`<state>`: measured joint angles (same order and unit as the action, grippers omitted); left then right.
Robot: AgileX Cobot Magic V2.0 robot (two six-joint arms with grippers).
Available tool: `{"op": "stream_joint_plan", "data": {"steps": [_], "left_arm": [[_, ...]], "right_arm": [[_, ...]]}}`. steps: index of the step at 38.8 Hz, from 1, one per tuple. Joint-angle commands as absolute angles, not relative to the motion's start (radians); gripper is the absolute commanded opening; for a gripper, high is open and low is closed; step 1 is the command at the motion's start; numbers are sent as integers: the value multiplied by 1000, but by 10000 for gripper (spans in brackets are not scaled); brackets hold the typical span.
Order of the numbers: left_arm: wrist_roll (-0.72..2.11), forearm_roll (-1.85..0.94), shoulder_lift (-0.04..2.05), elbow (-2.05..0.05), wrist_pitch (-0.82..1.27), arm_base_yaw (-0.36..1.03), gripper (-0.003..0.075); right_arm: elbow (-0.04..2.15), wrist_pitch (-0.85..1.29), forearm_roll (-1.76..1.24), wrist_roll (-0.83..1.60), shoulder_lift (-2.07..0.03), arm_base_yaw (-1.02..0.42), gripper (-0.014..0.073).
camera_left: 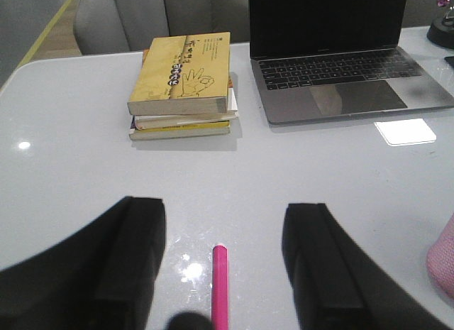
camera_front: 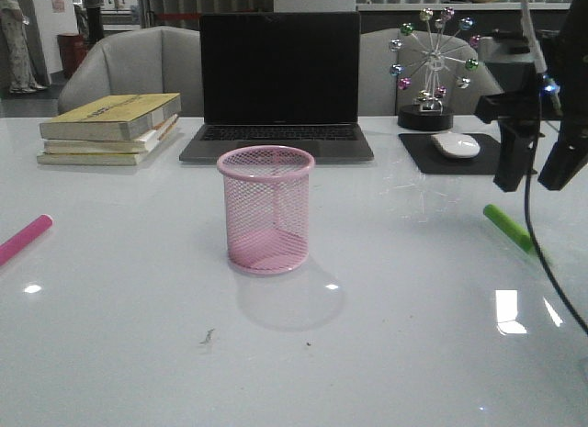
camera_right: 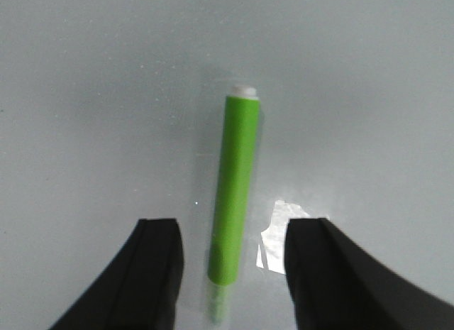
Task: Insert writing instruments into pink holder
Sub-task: 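Lower the right gripper over the green marker and close on it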
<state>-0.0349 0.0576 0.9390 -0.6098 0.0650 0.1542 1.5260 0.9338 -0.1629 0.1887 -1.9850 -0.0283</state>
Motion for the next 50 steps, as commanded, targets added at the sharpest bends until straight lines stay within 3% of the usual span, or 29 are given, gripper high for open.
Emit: {"op": "stream_joint_plan", "data": {"steps": [1, 50], "left_arm": [[-40, 64, 929, -646, -27, 158, 437], [-40, 64, 929, -646, -27, 158, 437]], "right_arm": [[1560, 917, -182, 209, -1951, -49, 445], [1561, 830, -113, 209, -2069, -66, 445]]}}
